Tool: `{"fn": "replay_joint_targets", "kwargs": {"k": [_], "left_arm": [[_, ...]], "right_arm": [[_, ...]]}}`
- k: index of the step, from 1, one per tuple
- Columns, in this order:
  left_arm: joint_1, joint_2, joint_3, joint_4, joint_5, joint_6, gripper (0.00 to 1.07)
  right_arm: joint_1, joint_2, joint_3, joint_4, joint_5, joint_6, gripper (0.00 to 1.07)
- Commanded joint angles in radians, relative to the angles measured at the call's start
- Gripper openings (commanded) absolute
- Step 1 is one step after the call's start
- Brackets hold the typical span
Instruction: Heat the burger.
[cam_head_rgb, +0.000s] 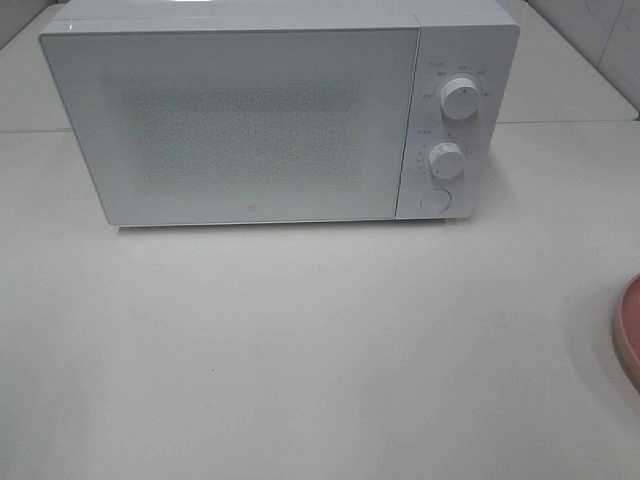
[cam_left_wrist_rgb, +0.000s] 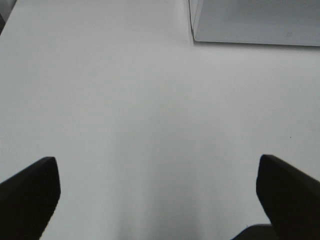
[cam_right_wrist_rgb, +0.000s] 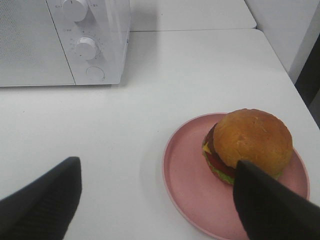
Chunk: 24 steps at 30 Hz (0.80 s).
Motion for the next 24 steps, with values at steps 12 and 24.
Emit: {"fn": "replay_joint_targets", "kwargs": {"k": [12,24], "left_arm": [[0.001,-0.194,0.003,-0.002,0.004,-0.001,1.00],[0.001,-0.191,0.003,-0.002,0.004,-0.001,1.00]], "right_arm": [[-0.005,-0.034,-0.001,-0.003,-0.013,0.007,0.75],[-0.005,-0.031,-0.001,-0.003,-0.013,0.007,0.75]]}}
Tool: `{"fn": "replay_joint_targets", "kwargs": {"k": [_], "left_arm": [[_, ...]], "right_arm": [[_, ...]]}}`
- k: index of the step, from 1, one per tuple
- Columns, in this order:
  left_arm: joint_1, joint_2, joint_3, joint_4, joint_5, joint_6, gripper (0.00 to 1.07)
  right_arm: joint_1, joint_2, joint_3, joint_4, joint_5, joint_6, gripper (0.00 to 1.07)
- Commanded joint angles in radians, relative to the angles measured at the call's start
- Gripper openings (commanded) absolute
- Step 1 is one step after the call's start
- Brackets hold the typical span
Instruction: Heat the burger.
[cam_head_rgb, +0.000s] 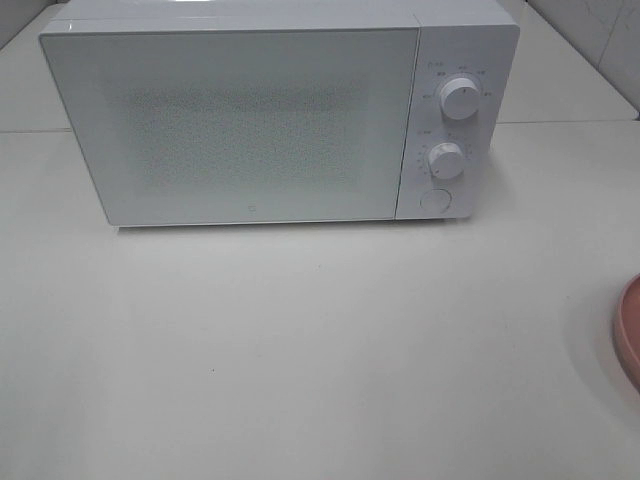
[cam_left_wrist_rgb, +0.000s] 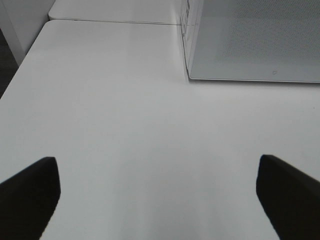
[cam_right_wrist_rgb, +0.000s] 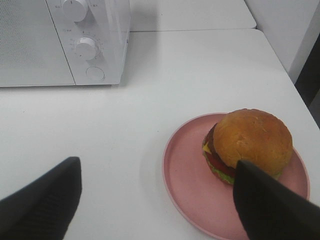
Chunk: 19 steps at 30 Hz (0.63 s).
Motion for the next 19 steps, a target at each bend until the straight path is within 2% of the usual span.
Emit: {"fn": "replay_joint_targets", "kwargs": {"k": [1,19], "left_arm": [[0.001,-0.013,-0.001,-0.002,0.002,-0.001,1.00],[0.001,-0.013,-0.001,-0.002,0.002,-0.001,1.00]], "right_arm": [[-0.005,-0.031,-0.001,-0.003,-0.013,0.006,0.75],[-0.005,-0.031,-0.001,-0.003,-0.013,0.006,0.75]]}}
